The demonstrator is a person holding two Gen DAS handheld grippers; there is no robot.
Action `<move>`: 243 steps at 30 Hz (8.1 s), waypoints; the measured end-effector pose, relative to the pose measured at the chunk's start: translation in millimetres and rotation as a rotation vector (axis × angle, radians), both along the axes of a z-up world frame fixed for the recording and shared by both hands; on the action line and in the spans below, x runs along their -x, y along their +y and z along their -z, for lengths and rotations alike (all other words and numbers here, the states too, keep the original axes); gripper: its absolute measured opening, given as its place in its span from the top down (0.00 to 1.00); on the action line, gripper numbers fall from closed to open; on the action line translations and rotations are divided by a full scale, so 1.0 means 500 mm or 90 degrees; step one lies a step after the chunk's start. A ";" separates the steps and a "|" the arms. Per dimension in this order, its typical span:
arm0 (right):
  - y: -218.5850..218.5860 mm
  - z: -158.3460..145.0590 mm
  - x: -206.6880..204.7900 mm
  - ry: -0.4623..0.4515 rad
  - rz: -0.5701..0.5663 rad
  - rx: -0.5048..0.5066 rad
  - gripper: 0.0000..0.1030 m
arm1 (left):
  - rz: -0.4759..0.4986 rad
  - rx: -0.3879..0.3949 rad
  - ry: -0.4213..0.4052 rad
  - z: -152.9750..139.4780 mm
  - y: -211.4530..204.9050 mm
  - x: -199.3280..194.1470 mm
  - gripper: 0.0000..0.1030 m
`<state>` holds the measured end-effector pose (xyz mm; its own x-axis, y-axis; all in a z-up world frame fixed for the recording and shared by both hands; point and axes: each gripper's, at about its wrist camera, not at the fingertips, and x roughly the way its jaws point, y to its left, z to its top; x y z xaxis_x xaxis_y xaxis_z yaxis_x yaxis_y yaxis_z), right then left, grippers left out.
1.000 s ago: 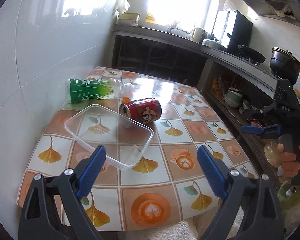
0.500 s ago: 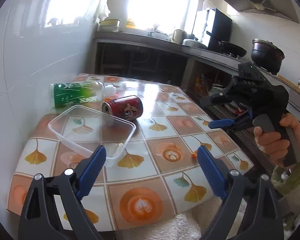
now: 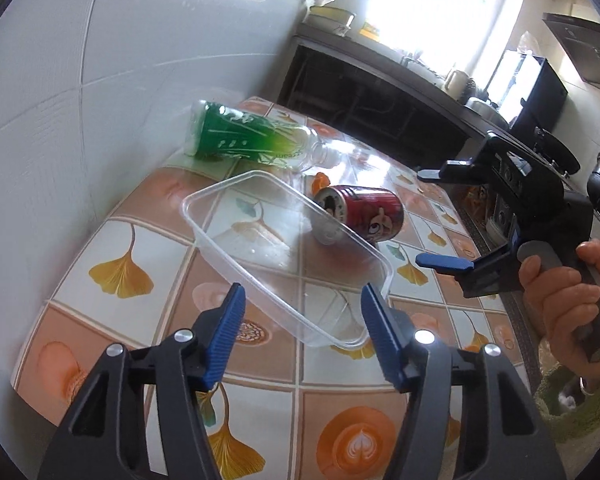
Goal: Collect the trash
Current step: 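Grasp the red can with the right gripper while the left grasps the clear container rim, then carry the red can and clear container over the blue wastebasket with both tools, then open both grippers to drop the can and container into the wastebasket, then move both tools back to the table, right gripper toward the orange peel, then close the right gripper on the orange peel and lift it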
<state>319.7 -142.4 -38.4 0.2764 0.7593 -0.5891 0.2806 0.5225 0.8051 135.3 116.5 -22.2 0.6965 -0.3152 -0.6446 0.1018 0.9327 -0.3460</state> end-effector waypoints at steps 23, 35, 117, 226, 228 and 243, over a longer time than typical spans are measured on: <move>-0.013 0.112 -0.053 0.117 0.165 -0.047 0.38 | -0.013 0.072 0.075 0.045 0.015 -0.038 0.76; -0.127 0.053 0.027 0.031 0.080 0.082 0.38 | 0.020 0.029 0.076 0.032 0.006 -0.031 0.91; -0.784 0.116 0.780 0.040 0.521 0.273 0.40 | 0.561 -0.200 0.116 -0.016 -1.007 -0.050 0.97; 0.103 -0.032 -0.190 -0.255 -0.196 0.295 0.91 | 0.035 -0.005 0.020 0.042 -0.076 -0.148 0.40; 0.101 0.002 -0.205 -0.233 -0.199 0.290 0.85 | 0.035 0.002 0.021 0.043 -0.072 -0.149 0.40; 0.072 0.039 -0.207 -0.176 -0.195 0.281 0.63 | 0.046 0.032 0.018 0.038 -0.063 -0.149 0.40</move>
